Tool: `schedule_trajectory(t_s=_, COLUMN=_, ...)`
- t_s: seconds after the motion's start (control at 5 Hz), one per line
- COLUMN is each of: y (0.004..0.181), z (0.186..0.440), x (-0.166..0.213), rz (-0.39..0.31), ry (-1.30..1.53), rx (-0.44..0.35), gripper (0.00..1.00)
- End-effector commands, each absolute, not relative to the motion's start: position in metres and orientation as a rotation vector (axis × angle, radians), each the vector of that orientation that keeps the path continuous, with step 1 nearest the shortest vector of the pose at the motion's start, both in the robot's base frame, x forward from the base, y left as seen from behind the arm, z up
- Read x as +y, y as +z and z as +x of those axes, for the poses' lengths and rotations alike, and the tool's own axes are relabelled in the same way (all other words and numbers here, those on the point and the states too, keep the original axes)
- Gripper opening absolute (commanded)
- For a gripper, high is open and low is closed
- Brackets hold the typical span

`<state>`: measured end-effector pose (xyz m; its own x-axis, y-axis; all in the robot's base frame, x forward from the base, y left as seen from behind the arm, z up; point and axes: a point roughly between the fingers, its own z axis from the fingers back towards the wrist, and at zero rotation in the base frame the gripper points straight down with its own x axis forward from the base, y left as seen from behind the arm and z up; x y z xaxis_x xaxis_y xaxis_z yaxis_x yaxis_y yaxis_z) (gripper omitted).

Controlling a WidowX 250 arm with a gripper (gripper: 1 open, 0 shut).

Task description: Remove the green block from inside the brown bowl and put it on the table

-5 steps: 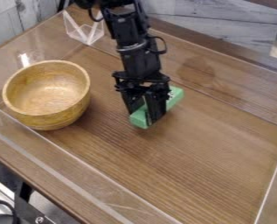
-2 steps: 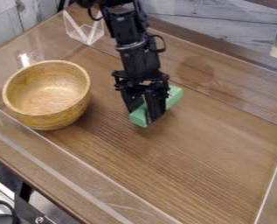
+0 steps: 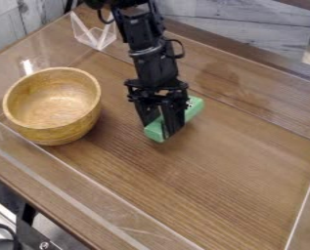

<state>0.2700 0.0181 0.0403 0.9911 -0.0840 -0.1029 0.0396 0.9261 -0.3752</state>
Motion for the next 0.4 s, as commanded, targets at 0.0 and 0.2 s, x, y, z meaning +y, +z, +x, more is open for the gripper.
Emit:
schedule_trajectory(t_s=0.0, y=0.0527, z=0.2809, x=0.0238, rz=-0.373, ry=-0.064, rx=0.068, gripper=0.00)
schedule_trajectory(t_s=0.2, y=0.0526, z=0.2812, x=0.0242, rz=-0.377, ry=-0.063, rx=0.070, gripper=0.00)
